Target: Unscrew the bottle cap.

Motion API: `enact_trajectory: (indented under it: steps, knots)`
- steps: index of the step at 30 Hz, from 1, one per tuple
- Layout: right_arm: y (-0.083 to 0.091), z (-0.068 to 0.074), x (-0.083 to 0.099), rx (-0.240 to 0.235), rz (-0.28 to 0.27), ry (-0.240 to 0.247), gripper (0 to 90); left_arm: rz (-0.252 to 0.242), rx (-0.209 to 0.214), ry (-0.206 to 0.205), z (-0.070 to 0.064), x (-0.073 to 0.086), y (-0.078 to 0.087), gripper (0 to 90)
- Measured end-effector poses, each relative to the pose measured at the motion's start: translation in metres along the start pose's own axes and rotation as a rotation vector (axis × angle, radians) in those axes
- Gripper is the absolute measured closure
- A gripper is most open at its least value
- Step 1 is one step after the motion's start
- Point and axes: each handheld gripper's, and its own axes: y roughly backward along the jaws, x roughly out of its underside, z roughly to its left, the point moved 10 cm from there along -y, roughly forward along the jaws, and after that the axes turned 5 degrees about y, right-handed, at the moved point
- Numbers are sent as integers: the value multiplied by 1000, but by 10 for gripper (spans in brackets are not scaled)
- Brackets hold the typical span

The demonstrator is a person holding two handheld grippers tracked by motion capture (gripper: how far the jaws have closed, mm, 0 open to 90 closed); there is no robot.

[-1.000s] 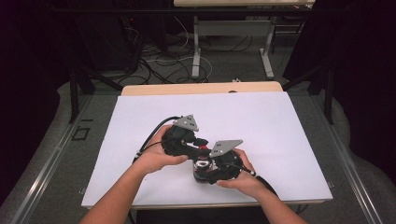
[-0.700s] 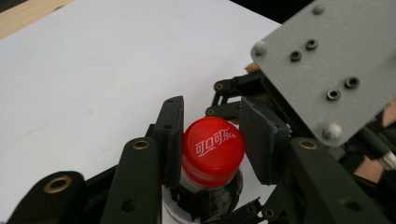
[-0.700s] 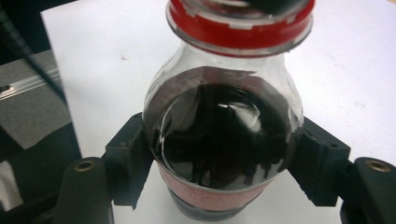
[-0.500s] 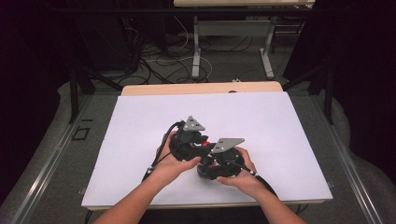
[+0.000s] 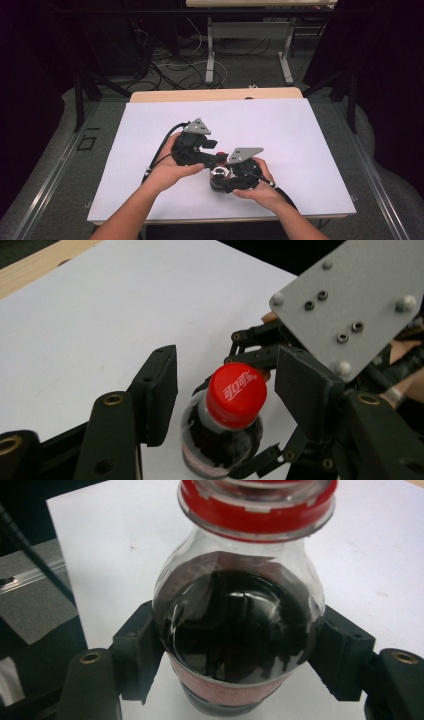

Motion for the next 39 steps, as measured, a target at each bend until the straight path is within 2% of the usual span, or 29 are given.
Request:
enact_trajectory:
  steps: [1, 2, 3, 4, 5, 7, 9, 11, 12, 13, 16, 18, 19, 20, 24, 27, 31, 32, 33, 34, 35, 37, 39]
  knots:
    - [1, 1, 0, -12, 6, 4, 297, 19, 22, -27, 0, 2, 1, 431]
    - [0, 1, -1, -10, -3, 6, 298, 19, 31, -35, 1, 3, 0, 432]
    - [1, 2, 0, -23, 1, 9, 298, 36, 62, -79, 1, 4, 1, 432]
    - [0, 3, -1, -31, -2, 17, 297, 44, 73, -113, 1, 6, 1, 439]
    - [1, 5, 0, -40, 6, 20, 297, 60, 98, -128, 0, 7, 1, 441]
    - [0, 7, -1, -53, -4, 34, 297, 75, 119, -165, 0, 9, 0, 453]
    - [0, 10, -1, -60, -3, 43, 297, 105, 105, -173, 2, 13, -2, 470]
    - [-1, 12, -1, -65, 0, 45, 297, 96, 111, -184, 3, 13, -4, 461]
    - [-1, 12, -1, -68, 5, 51, 298, 106, 126, -182, 3, 14, -4, 460]
    - [-1, 13, -1, -69, 7, 47, 297, 95, 124, -184, 3, 14, -5, 461]
    - [-2, 13, -1, -75, 1, 61, 297, 88, 164, -189, 1, 14, -8, 479]
    - [-2, 15, -1, -78, 5, 54, 297, 69, 179, -178, -1, 13, -11, 495]
    - [-2, 16, -1, -77, -1, 53, 297, 78, 199, -185, -3, 14, -11, 508]
    - [-1, 17, 0, -88, 12, 55, 298, 84, 201, -185, -3, 14, -12, 523]
    - [-3, 17, 0, -84, 7, 57, 297, 99, 207, -170, -6, 16, -15, 577]
    - [-3, 17, 1, -87, 16, 57, 297, 94, 180, -157, -6, 15, -17, 605]
    - [-3, 13, 0, -55, 4, 44, 298, 68, 109, -96, -6, 12, -18, 609]
    - [-3, 11, 0, -49, 5, 47, 298, 57, 68, -70, -6, 11, -19, 610]
    - [-2, 11, 0, -45, 7, 39, 298, 58, 49, -35, -7, 11, -18, 610]
    - [-2, 10, 1, -45, 16, 39, 298, 44, 28, -17, -8, 10, -19, 611]
    - [-1, 10, 0, -44, 15, 35, 298, 6, -14, 10, -8, 8, -21, 611]
    - [-1, 7, -1, -24, 4, 36, 298, 6, -48, 39, -9, 8, -20, 612]
    - [-1, 6, -1, -7, 3, 27, 298, -24, -89, 65, -9, 6, -23, 613]
